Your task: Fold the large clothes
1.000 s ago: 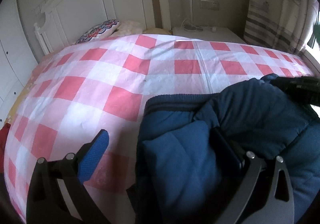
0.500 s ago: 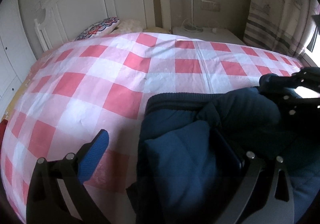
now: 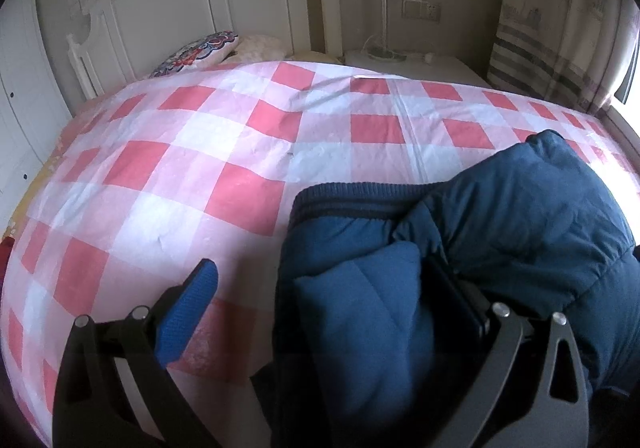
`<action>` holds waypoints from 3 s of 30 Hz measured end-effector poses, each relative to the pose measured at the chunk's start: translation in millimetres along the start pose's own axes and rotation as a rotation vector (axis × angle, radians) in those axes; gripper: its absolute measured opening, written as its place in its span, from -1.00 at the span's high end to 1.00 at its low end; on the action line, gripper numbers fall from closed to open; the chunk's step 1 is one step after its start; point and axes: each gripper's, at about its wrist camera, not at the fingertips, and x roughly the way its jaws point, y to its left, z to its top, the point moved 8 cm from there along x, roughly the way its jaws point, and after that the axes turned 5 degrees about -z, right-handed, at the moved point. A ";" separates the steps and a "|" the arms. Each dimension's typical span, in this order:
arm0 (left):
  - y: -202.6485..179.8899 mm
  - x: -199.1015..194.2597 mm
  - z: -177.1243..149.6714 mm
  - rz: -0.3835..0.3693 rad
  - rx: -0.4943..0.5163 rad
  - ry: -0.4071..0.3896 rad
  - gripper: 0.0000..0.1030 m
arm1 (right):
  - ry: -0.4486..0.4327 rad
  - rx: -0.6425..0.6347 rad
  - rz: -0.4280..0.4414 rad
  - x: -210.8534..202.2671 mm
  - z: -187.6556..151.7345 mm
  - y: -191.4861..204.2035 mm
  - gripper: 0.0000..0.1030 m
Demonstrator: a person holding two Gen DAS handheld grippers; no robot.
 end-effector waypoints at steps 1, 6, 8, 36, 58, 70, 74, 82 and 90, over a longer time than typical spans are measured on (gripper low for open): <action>0.0 0.3 -0.1 0.001 0.002 0.003 -0.96 | -0.001 0.012 0.012 0.9 -0.6 -1.6 -0.74; 1.0 -6.6 2.3 0.001 0.014 0.024 -0.96 | 0.020 0.035 -0.019 -11.9 2.1 -1.8 -0.73; 6.0 -27.2 4.8 0.056 0.026 0.007 -0.96 | -0.003 0.029 -0.016 -39.2 4.3 3.5 -0.73; 31.7 -70.8 -98.7 -0.601 -0.300 0.269 -0.96 | 0.126 0.641 0.441 -48.3 -95.0 -29.3 -0.91; 13.2 -65.1 -110.0 -0.769 -0.235 0.169 -0.61 | 0.083 0.507 0.454 -38.0 -88.8 0.6 -0.68; -67.0 -105.5 14.6 -0.739 -0.161 -0.175 -0.04 | -0.261 0.357 0.146 -117.1 -24.5 -114.2 -0.47; -115.4 -81.3 75.9 -0.790 -0.178 -0.207 -0.04 | -0.273 0.357 0.074 -119.6 -8.3 -183.9 -0.48; -194.8 61.1 56.1 -0.692 -0.257 0.024 -0.54 | 0.024 0.651 0.055 7.4 -97.1 -294.7 -0.79; -150.7 -31.6 115.3 -0.414 -0.123 -0.267 -0.83 | -0.147 0.522 -0.154 -60.7 -77.0 -261.6 -0.85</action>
